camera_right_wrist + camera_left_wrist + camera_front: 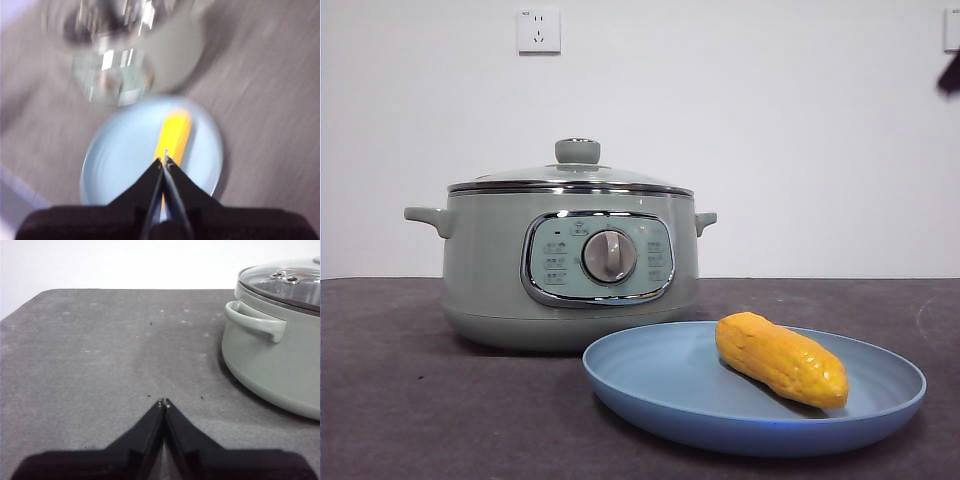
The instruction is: Take the corn out from the steamer,put the corn on the plate,close the lid
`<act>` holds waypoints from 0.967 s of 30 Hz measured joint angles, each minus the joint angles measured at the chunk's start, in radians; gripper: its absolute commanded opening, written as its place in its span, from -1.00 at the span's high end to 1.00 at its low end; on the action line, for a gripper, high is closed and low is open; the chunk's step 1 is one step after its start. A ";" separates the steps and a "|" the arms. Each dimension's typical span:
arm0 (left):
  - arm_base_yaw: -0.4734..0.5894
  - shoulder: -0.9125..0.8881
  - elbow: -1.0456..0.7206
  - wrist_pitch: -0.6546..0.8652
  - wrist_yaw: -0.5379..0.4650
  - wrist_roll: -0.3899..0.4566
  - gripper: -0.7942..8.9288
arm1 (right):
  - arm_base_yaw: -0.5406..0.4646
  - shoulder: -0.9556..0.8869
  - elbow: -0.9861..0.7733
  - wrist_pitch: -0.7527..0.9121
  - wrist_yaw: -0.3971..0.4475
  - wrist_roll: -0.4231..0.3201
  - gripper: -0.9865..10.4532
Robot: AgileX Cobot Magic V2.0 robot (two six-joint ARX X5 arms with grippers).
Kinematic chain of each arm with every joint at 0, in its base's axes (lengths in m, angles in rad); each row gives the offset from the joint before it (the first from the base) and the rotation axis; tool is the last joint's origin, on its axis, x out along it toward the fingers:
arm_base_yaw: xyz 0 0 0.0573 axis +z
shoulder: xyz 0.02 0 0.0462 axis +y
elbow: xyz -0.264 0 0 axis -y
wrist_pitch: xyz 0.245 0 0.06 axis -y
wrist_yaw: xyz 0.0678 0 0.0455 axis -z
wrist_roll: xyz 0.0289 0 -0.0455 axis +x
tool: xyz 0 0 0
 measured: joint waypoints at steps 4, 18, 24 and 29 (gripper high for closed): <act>0.000 0.000 0.000 0.000 0.000 0.000 0.84 | -0.140 -0.083 0.000 0.060 0.000 -0.058 0.83; 0.000 0.000 0.000 0.000 0.000 0.000 0.84 | -0.383 -0.366 -0.387 0.483 0.000 -0.144 0.83; 0.000 0.000 0.000 0.000 0.000 0.000 0.84 | -0.383 -0.453 -0.536 0.492 0.000 -0.132 0.83; 0.000 0.000 0.000 0.000 0.000 0.000 0.84 | -0.383 -0.481 -0.579 0.461 0.000 -0.106 0.83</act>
